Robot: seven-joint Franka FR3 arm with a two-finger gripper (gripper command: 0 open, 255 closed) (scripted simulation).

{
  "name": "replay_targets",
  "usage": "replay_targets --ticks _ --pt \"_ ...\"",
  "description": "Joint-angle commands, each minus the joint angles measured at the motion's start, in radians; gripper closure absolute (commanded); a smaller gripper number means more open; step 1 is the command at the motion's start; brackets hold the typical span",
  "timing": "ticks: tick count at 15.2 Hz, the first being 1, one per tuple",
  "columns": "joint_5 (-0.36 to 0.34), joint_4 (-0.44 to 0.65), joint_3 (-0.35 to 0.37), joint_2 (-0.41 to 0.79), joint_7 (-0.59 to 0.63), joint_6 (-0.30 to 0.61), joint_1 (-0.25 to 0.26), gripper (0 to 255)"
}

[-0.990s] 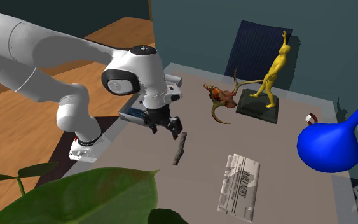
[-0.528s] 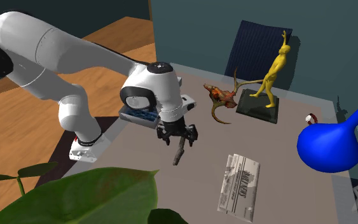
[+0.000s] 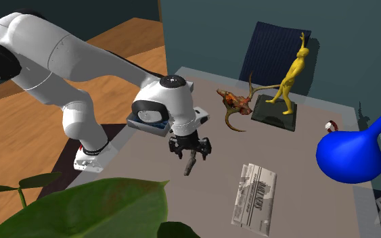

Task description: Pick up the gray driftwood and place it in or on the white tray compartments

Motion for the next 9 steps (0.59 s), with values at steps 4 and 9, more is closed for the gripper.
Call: replay_targets --ticks 4,9 --pt "0.001 0.0 -0.001 0.001 -0.001 0.001 0.0 0" --pt "0.001 0.0 -0.001 0.001 -0.001 0.001 0.0 255"
